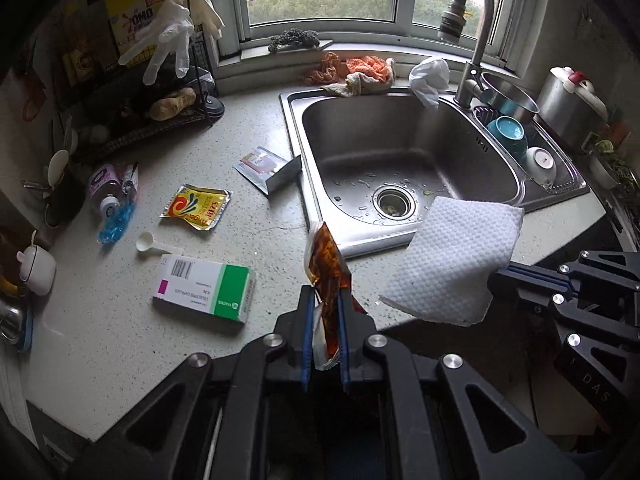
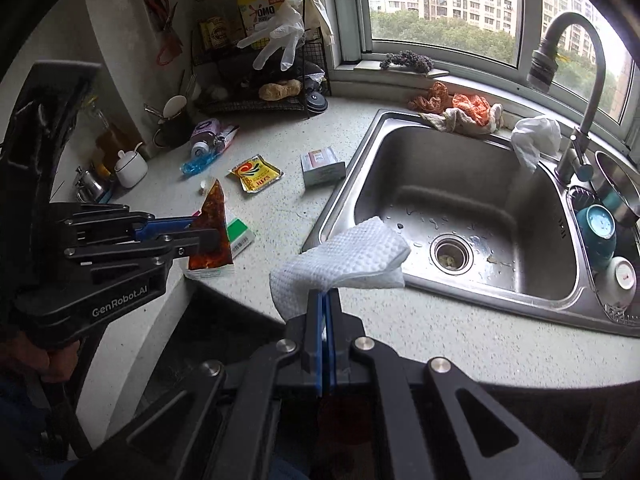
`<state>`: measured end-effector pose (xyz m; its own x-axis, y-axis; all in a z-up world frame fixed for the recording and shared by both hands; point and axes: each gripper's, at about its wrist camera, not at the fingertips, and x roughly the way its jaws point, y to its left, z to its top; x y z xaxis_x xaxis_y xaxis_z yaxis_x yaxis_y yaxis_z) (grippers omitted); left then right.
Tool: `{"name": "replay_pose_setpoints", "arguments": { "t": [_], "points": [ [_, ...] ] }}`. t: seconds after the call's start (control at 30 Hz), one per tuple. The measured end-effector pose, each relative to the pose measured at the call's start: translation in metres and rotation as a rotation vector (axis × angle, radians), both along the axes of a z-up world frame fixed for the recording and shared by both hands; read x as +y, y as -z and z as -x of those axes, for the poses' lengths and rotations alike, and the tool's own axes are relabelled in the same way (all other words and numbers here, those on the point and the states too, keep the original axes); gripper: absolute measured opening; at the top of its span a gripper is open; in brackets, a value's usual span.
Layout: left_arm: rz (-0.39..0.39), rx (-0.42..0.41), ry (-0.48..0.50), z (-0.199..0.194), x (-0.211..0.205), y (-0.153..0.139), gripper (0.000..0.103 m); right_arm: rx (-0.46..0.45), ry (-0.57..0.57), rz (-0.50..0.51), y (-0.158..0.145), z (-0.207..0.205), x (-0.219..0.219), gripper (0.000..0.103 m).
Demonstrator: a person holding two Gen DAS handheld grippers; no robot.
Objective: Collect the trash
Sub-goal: 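Carry the sauce packet and napkin down toward the red bucket, then open the left gripper to drop the sauce packet into the bucket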
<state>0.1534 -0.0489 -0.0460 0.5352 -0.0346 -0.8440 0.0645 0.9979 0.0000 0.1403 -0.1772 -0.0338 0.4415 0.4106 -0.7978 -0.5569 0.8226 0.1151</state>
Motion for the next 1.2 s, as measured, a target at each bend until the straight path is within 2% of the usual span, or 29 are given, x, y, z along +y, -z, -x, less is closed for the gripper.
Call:
{"name": "replay_pose_setpoints", "arguments": {
  "t": [0.1,0.3,0.5,0.63,0.73,0.83,0.87,0.93,1.2],
  "points": [
    [-0.016,0.017,0.030,0.017,-0.024,0.011,0.009,0.013,0.027,0.012,0.012,0.016,-0.019,0.001],
    [0.006,0.089,0.071,0.035,-0.061,0.045,0.009,0.075,0.108,0.009,0.039,0.042,-0.055,0.001],
    [0.008,0.146,0.147,0.038,-0.094,0.101,0.010,0.137,0.144,0.018,0.079,0.052,-0.074,0.001],
    [0.000,0.169,0.173,0.027,-0.107,0.167,0.010,0.163,0.126,0.031,0.134,0.047,-0.078,0.001],
    [0.025,0.197,0.176,0.022,-0.115,0.215,0.010,0.199,0.115,0.040,0.186,0.041,-0.081,0.001],
    [-0.008,0.198,0.205,0.024,-0.127,0.270,0.010,0.254,0.116,0.041,0.242,0.032,-0.084,0.001],
    [0.007,0.208,0.204,0.024,-0.127,0.289,0.010,0.268,0.116,0.042,0.260,0.030,-0.084,0.001],
    [0.031,0.232,0.189,0.021,-0.127,0.332,0.010,0.263,0.107,0.046,0.296,0.026,-0.083,0.001],
    [0.023,0.242,0.160,0.006,-0.123,0.493,0.010,0.257,0.102,0.044,0.440,0.011,-0.075,0.001]
  ]
}}
